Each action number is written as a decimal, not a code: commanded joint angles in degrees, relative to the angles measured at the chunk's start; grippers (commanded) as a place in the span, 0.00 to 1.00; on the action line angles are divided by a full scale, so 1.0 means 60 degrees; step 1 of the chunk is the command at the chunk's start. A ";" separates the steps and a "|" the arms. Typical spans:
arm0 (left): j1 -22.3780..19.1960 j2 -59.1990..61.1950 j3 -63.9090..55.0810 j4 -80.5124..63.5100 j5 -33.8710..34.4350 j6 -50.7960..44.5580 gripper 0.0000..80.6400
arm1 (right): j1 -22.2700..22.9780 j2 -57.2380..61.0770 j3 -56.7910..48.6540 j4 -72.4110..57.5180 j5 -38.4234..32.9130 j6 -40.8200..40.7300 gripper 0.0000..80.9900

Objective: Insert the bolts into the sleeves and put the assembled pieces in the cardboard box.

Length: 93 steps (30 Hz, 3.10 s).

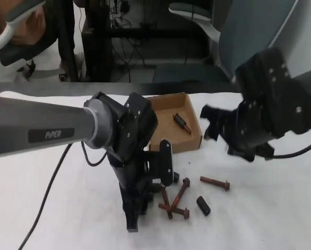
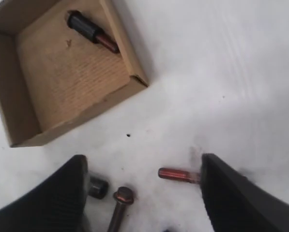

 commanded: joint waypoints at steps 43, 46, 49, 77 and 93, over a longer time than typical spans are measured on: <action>0.0047 -0.7113 -0.0028 0.1332 -0.0002 -0.6587 0.02 | 0.0896 0.0416 0.1044 -0.0094 0.1922 0.8667 0.57; 0.0047 -0.7404 -0.0028 0.1332 -0.0002 -0.6587 0.02 | 0.0762 0.0497 0.1044 0.0374 0.2206 0.8495 0.58; 0.0047 -0.7601 -0.0028 0.1332 -0.0002 -0.6587 0.02 | 0.0756 0.0605 0.1044 0.0962 0.2170 0.8533 0.58; 0.0071 -0.7640 -0.0028 0.1332 -0.0002 -0.6090 0.02 | 0.0421 0.2118 0.0799 -0.0988 0.2213 0.8661 0.54; 0.0071 -0.8069 -0.0028 0.1259 -0.0002 -0.6133 0.02 | 0.0414 0.2963 0.0556 0.0729 0.1288 0.9221 0.41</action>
